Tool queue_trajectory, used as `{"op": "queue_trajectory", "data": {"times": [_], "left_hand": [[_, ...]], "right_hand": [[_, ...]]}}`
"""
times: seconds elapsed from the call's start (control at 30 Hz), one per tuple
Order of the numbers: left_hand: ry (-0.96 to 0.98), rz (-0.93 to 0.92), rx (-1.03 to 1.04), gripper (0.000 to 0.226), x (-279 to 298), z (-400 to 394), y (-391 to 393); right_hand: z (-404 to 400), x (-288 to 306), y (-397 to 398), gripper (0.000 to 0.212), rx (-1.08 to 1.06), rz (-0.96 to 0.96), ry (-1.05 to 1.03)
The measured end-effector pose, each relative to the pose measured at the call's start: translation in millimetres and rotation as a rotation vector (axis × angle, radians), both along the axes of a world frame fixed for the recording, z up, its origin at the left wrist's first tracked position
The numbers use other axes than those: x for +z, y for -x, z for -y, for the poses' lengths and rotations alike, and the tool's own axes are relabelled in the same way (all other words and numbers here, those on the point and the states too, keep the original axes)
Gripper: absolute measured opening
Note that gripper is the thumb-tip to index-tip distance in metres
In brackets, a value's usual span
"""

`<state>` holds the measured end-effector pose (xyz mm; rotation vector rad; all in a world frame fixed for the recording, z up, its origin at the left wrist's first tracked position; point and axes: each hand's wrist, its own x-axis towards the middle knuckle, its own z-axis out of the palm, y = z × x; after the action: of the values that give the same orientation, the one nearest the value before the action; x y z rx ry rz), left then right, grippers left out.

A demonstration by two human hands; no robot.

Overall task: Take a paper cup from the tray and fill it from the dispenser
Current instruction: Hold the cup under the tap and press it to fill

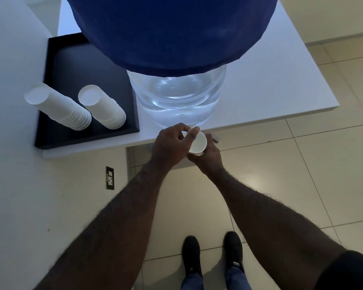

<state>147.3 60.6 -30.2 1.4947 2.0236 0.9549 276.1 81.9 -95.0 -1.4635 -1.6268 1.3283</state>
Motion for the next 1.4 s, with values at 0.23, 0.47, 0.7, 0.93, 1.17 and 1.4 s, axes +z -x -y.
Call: {"op": "queue_trajectory", "data": {"times": [0.23,0.47,0.7,0.93,1.17,1.4], "left_hand": [[-0.001,0.006,0.029,0.043,-2.0,-0.4,-0.5],[-0.005,0.020,0.026,0.049,-1.7,-0.7,-0.4],[-0.007,-0.036,0.016,0.048,-4.9,-0.9,-1.9],[-0.163,-0.418,-0.136,0.041,2.1,1.8,-2.9],[-0.222,-0.639,-0.369,0.037,7.4,16.1,-4.9],[-0.195,-0.603,-0.382,0.042,1.1,33.1,-12.3]], "right_hand": [[1.1,-0.8,-0.4,0.060,-0.017,-0.016,0.014],[1.9,-4.1,0.5,0.061,-0.014,-0.023,-0.015],[1.6,-4.6,2.8,0.060,-0.004,-0.016,-0.026],[1.3,-5.6,3.5,0.059,-0.012,-0.033,-0.008],[2.1,-5.3,3.6,0.053,-0.001,-0.042,-0.015],[3.0,-5.8,1.8,0.049,0.009,-0.046,-0.019]]}}
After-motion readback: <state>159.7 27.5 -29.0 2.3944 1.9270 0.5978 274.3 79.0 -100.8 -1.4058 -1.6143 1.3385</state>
